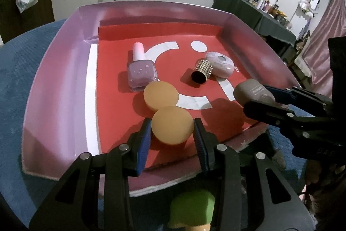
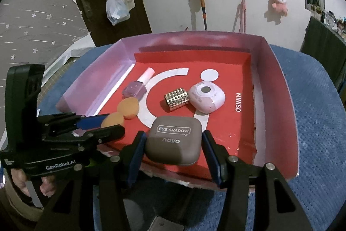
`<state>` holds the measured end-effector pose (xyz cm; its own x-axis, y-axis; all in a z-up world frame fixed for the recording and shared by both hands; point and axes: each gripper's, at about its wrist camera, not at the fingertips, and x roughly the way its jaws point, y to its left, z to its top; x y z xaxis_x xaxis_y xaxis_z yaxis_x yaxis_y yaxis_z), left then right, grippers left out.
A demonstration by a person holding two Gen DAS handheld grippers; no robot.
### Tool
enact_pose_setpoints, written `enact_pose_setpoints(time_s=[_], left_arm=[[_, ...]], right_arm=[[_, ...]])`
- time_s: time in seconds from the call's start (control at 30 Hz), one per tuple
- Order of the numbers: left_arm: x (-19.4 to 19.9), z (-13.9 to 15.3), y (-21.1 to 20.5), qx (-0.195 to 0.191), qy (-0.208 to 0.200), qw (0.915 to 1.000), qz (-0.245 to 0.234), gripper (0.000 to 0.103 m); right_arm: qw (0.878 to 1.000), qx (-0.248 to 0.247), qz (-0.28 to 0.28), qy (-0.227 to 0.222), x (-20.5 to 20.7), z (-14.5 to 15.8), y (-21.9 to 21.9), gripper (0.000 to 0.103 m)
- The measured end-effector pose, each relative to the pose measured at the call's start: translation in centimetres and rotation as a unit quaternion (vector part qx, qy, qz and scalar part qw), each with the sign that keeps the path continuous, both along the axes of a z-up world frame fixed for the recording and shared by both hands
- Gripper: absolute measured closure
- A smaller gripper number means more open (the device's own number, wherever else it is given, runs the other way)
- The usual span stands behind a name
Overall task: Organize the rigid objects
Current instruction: 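Open both tools to set the disc and eye shadow case on the red floor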
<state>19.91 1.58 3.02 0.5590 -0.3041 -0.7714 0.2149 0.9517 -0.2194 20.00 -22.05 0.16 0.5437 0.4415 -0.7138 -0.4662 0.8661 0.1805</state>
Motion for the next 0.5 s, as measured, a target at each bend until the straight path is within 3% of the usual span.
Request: enact_pose_setpoints(time_s=[0.5], left_arm=[[2.0, -0.4, 0.5, 0.014, -0.009, 0.9994, 0.031, 0.067]], right_arm=[[1.0, -0.017, -0.009, 0.009, 2.2, -1.5, 1.2, 0.047]])
